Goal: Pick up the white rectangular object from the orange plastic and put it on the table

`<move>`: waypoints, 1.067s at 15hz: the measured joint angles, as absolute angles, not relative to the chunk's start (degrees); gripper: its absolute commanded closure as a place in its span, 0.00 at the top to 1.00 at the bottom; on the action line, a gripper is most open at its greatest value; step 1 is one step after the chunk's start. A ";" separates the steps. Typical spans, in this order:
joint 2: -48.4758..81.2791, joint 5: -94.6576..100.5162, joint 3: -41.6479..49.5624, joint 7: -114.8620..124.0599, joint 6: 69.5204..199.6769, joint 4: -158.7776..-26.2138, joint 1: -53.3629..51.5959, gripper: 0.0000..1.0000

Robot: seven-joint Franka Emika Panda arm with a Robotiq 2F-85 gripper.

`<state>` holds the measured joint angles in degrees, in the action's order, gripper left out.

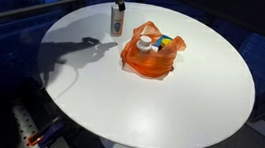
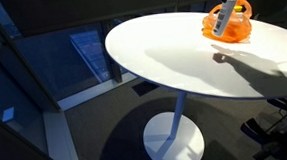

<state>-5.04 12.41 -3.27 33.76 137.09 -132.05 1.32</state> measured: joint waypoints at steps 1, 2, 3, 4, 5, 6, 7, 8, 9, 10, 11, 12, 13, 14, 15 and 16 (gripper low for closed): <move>-4.47 13.01 -3.26 33.88 137.81 -132.53 1.33 0.10; -3.96 13.71 -3.25 34.05 138.44 -132.95 1.33 0.10; -3.49 14.59 -3.23 34.36 138.98 -133.30 1.33 0.10; -3.00 15.55 -3.19 34.72 139.50 -133.59 1.33 0.10; -2.56 16.47 -3.14 34.98 139.97 -133.78 1.33 0.11; -2.19 17.40 -3.07 35.40 140.37 -133.89 1.33 0.12; -1.85 18.24 -3.00 35.81 140.66 -133.90 1.33 0.15; -1.60 18.87 -2.92 36.05 140.82 -133.91 1.33 0.58; -1.43 19.36 -2.84 36.17 140.89 -133.91 1.33 0.61; -1.38 19.71 -2.75 36.24 140.90 -133.91 1.33 0.68; -1.44 19.74 -2.67 36.24 140.92 -133.88 1.33 0.75; -1.64 19.74 -2.57 36.24 140.92 -133.83 1.33 0.83; -2.10 19.74 -2.47 36.21 140.92 -133.76 1.33 0.92; -2.85 19.73 -2.37 36.13 140.87 -133.68 1.33 0.99; -3.85 19.69 -2.29 35.99 140.77 -133.63 1.34 1.00; -5.14 19.33 -2.22 35.51 140.22 -133.56 1.34 1.00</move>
